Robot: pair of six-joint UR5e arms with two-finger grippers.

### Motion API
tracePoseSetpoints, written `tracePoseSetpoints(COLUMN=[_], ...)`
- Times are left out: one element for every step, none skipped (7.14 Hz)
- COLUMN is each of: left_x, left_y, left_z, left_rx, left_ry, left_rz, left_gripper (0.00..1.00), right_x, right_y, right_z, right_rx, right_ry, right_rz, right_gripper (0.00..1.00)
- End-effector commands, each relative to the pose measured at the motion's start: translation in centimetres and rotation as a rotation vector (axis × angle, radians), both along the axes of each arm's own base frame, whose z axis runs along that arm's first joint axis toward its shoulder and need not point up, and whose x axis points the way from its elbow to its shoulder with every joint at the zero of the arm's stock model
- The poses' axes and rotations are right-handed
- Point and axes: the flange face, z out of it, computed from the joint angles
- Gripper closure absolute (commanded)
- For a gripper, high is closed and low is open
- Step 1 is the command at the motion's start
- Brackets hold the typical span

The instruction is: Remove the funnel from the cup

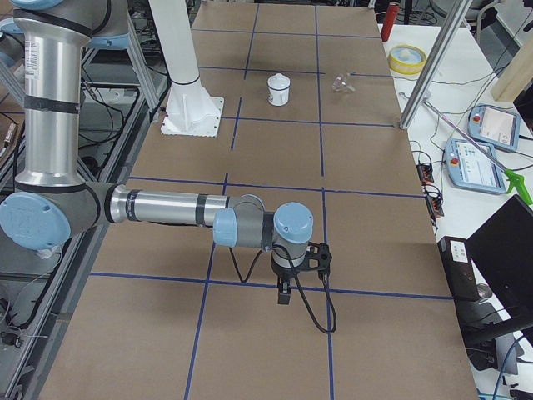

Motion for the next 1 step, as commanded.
tracePoseSetpoints(left_x=[0.0], left_y=[0.0], left_z=[0.0], left_rx=[0.0], left_ry=[0.0], left_rz=[0.0], left_gripper=[0.0], right_x=[0.0], right_y=[0.0], right_z=[0.0], right_rx=[0.0], right_ry=[0.0], right_rz=[0.0], right_gripper=[0.0])
